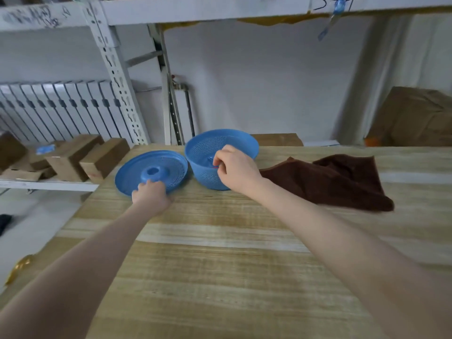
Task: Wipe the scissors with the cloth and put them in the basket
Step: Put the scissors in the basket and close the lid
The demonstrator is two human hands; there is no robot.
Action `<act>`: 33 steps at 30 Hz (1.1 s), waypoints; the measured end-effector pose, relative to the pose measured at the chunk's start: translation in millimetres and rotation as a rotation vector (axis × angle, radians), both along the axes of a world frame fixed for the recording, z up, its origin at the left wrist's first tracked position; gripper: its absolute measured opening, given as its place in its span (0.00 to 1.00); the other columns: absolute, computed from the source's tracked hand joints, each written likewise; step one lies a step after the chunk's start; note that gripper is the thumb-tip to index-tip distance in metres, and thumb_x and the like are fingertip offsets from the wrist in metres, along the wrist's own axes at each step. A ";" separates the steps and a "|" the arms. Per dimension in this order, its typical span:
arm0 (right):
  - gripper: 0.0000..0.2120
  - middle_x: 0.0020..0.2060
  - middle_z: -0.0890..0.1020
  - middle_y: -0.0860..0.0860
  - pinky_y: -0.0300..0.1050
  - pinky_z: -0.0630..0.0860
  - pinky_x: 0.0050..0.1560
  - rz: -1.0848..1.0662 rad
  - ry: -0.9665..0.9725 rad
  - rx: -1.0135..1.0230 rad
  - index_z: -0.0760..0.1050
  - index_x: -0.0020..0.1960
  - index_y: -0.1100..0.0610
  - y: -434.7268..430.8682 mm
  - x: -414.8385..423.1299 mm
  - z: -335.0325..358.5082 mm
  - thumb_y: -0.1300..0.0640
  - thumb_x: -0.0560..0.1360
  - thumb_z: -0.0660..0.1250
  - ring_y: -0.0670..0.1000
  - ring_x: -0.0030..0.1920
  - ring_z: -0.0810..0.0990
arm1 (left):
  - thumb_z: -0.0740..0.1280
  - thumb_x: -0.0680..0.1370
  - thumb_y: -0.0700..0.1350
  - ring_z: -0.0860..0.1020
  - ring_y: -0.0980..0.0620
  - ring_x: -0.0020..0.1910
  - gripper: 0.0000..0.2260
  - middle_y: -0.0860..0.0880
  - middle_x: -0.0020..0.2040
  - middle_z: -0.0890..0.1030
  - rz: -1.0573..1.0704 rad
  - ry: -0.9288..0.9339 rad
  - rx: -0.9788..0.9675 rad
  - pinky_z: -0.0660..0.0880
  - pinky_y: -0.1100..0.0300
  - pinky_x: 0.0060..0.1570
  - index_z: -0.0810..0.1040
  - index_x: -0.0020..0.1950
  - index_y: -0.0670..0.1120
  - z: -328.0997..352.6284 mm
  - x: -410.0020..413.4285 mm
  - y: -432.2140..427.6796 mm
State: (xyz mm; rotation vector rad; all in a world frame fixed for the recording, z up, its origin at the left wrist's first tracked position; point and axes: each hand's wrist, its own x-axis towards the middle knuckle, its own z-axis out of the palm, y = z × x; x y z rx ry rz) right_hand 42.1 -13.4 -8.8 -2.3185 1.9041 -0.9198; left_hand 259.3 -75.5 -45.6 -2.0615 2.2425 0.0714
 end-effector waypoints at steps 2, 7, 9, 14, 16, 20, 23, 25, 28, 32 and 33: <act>0.06 0.51 0.76 0.49 0.45 0.69 0.41 0.019 0.060 0.036 0.77 0.51 0.55 -3.4 3.0 0.9 0.59 0.77 0.62 0.50 0.48 0.75 | 0.62 0.77 0.42 0.74 0.45 0.48 0.05 0.46 0.46 0.77 -0.019 -0.004 -0.071 0.69 0.51 0.52 0.76 0.51 0.44 -3.6 0.9 -4.2; 0.05 0.49 0.78 0.48 0.43 0.66 0.42 0.011 0.168 0.037 0.77 0.52 0.54 -6.3 -1.8 -3.3 0.56 0.77 0.65 0.50 0.48 0.76 | 0.62 0.76 0.35 0.75 0.44 0.44 0.09 0.46 0.42 0.76 -0.043 0.034 -0.213 0.71 0.52 0.43 0.75 0.56 0.42 6.6 -1.1 -8.9; 0.06 0.50 0.79 0.48 0.44 0.67 0.43 0.000 0.175 0.049 0.78 0.53 0.55 -7.7 -1.9 -4.7 0.58 0.78 0.65 0.51 0.50 0.77 | 0.63 0.78 0.36 0.75 0.40 0.52 0.11 0.41 0.52 0.76 -0.016 0.201 -0.417 0.73 0.48 0.48 0.72 0.59 0.39 22.0 -1.3 -9.1; 0.08 0.50 0.81 0.45 0.47 0.75 0.51 0.010 -0.072 0.192 0.81 0.54 0.53 -15.3 0.4 -2.6 0.54 0.77 0.67 0.46 0.48 0.77 | 0.57 0.81 0.37 0.72 0.43 0.49 0.07 0.41 0.54 0.72 0.023 0.721 -0.753 0.70 0.51 0.45 0.69 0.58 0.38 92.3 -16.1 3.8; 0.08 0.48 0.82 0.45 0.45 0.75 0.55 -0.077 -0.323 0.184 0.81 0.53 0.54 -18.2 -2.7 0.5 0.52 0.78 0.66 0.45 0.48 0.79 | 0.55 0.82 0.39 0.70 0.51 0.41 0.04 0.46 0.48 0.70 0.005 0.991 -0.755 0.67 0.59 0.39 0.68 0.54 0.40 115.9 -25.3 13.0; 0.14 0.56 0.81 0.52 0.42 0.69 0.59 -0.282 -0.700 0.068 0.77 0.60 0.61 -19.2 -19.3 24.0 0.54 0.81 0.60 0.51 0.58 0.77 | 0.54 0.83 0.42 0.68 0.57 0.36 0.06 0.52 0.39 0.68 0.069 1.587 -0.570 0.67 0.65 0.38 0.66 0.47 0.45 150.4 -46.1 17.8; 0.20 0.64 0.75 0.55 0.52 0.70 0.65 -0.245 -1.172 0.175 0.68 0.68 0.59 -20.3 -30.8 41.1 0.47 0.82 0.55 0.56 0.64 0.75 | 0.56 0.82 0.40 0.77 0.49 0.43 0.07 0.47 0.44 0.77 0.315 2.029 -0.118 0.78 0.50 0.50 0.73 0.49 0.42 146.0 -61.8 2.6; 0.16 0.60 0.79 0.56 0.55 0.76 0.60 -0.219 -1.292 0.176 0.73 0.61 0.57 -22.5 -41.0 42.7 0.49 0.82 0.55 0.58 0.60 0.79 | 0.57 0.82 0.39 0.79 0.45 0.48 0.09 0.43 0.52 0.80 0.417 2.083 0.073 0.78 0.46 0.55 0.74 0.58 0.40 127.9 -66.7 -5.2; 0.12 0.52 0.82 0.56 0.51 0.78 0.55 -0.316 -1.102 0.109 0.78 0.57 0.61 -21.3 -55.1 36.6 0.56 0.80 0.61 0.55 0.53 0.80 | 0.57 0.82 0.40 0.78 0.44 0.57 0.13 0.43 0.62 0.78 0.455 1.900 0.135 0.77 0.50 0.56 0.72 0.65 0.39 96.5 -77.3 -16.0; 0.14 0.58 0.78 0.56 0.47 0.74 0.57 -0.406 -0.893 0.160 0.76 0.61 0.60 -30.1 -64.7 18.0 0.55 0.79 0.63 0.53 0.56 0.77 | 0.58 0.82 0.49 0.71 0.41 0.65 0.22 0.43 0.67 0.71 0.390 1.265 0.043 0.71 0.51 0.60 0.65 0.73 0.39 69.6 -92.5 -24.4; 0.16 0.61 0.77 0.57 0.50 0.73 0.60 -0.431 -0.836 0.215 0.75 0.63 0.60 -31.6 -64.3 15.2 0.52 0.79 0.62 0.55 0.59 0.76 | 0.57 0.82 0.52 0.68 0.40 0.67 0.24 0.41 0.70 0.67 0.386 1.124 0.012 0.68 0.49 0.65 0.64 0.74 0.40 64.3 -91.9 -29.0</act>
